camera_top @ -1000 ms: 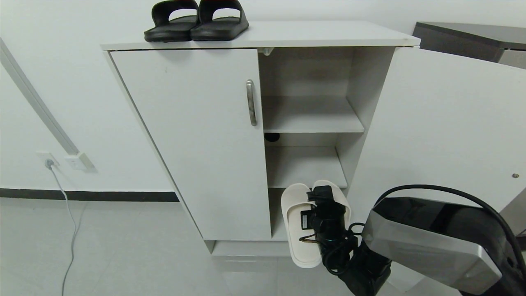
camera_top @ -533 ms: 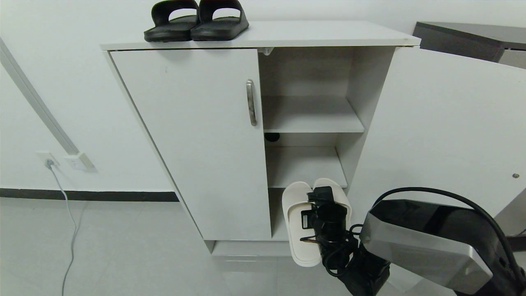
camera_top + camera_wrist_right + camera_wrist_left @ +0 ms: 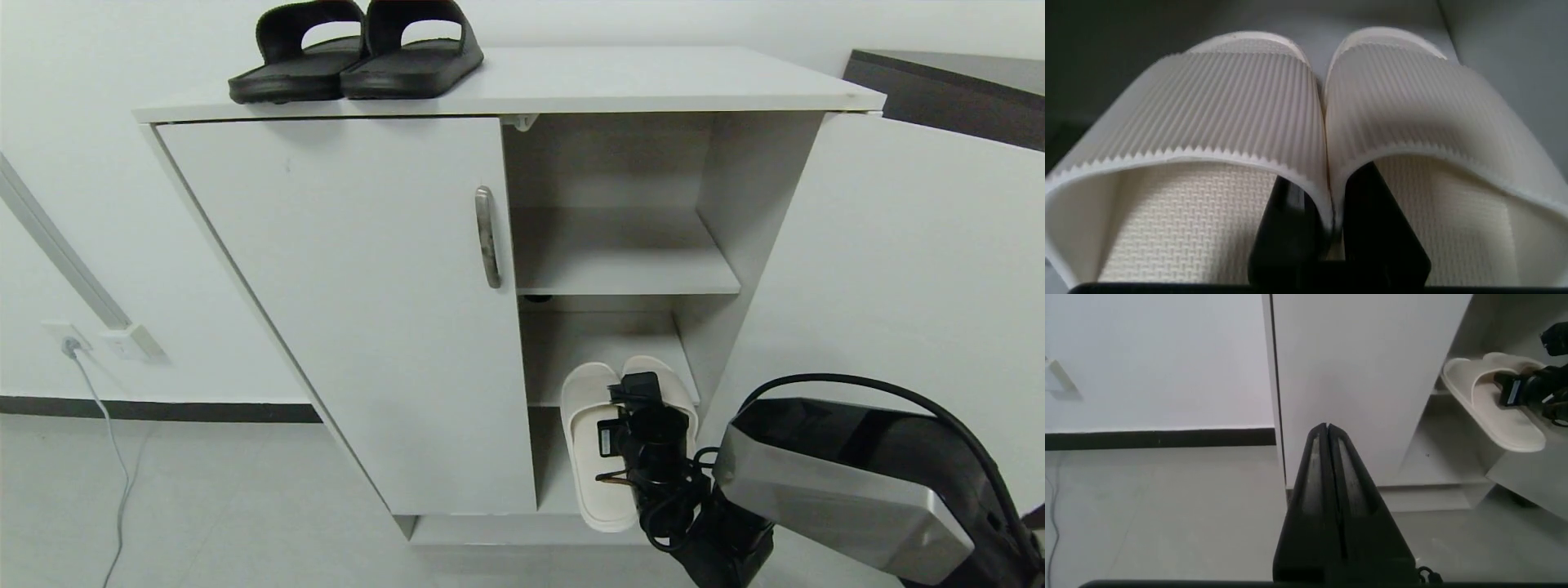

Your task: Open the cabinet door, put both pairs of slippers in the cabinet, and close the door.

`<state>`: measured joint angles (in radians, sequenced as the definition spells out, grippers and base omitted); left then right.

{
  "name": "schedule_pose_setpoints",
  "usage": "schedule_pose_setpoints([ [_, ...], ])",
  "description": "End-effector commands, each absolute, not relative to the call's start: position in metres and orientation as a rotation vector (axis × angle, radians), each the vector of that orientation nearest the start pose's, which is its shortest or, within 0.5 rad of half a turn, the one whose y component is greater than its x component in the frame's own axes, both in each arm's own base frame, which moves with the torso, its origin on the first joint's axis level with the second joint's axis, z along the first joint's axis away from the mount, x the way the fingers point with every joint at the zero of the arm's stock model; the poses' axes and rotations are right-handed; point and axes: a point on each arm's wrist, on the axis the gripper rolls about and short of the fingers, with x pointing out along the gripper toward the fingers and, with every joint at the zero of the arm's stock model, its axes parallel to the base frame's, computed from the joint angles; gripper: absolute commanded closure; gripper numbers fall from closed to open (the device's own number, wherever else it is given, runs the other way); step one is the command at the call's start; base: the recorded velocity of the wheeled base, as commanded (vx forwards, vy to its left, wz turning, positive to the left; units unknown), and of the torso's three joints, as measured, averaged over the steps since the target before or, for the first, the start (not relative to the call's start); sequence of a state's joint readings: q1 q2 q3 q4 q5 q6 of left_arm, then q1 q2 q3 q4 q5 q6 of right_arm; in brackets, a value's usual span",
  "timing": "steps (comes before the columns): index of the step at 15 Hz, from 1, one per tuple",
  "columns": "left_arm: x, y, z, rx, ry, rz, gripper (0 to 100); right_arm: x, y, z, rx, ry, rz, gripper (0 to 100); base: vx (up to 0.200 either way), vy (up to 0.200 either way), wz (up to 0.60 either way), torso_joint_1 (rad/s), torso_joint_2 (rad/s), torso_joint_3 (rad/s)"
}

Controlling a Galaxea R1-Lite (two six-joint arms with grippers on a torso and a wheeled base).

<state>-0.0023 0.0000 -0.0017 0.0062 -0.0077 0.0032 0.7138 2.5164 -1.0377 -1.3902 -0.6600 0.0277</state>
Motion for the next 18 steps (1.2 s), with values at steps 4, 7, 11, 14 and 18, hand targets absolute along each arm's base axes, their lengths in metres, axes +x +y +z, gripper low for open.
schedule_pose_setpoints([
  [4, -0.023, 0.000, 0.075, 0.003, 0.006, -0.008, 100, 0.340, 0.274, 0.005, -0.021, 0.060, 0.056, 100, 0.050, 0.000, 0.00, 0.001, 0.00, 0.001],
  [7, -0.023, 0.000, 0.075, 0.003, 0.006, -0.009, 100, 0.357, 0.276, 0.010, -0.023, 0.070, 0.036, 100, 0.000, 0.000, 0.00, 0.000, 0.00, 0.000],
  [11, -0.023, 0.000, 0.075, 0.003, 0.006, -0.006, 100, 0.390, 0.278, 0.011, -0.029, 0.078, -0.003, 100, 0.000, 0.000, 0.00, 0.000, 0.00, 0.000],
  [14, -0.023, 0.000, 0.075, 0.003, 0.006, -0.008, 100, 0.411, 0.284, 0.011, -0.023, 0.073, -0.010, 100, 0.000, 0.000, 0.00, 0.000, 0.00, 0.000],
  [18, -0.023, 0.000, 0.075, 0.003, 0.003, -0.006, 100, 0.433, 0.289, 0.014, -0.017, 0.066, -0.022, 100, 0.000, 0.000, 0.00, 0.000, 0.00, 0.000],
])
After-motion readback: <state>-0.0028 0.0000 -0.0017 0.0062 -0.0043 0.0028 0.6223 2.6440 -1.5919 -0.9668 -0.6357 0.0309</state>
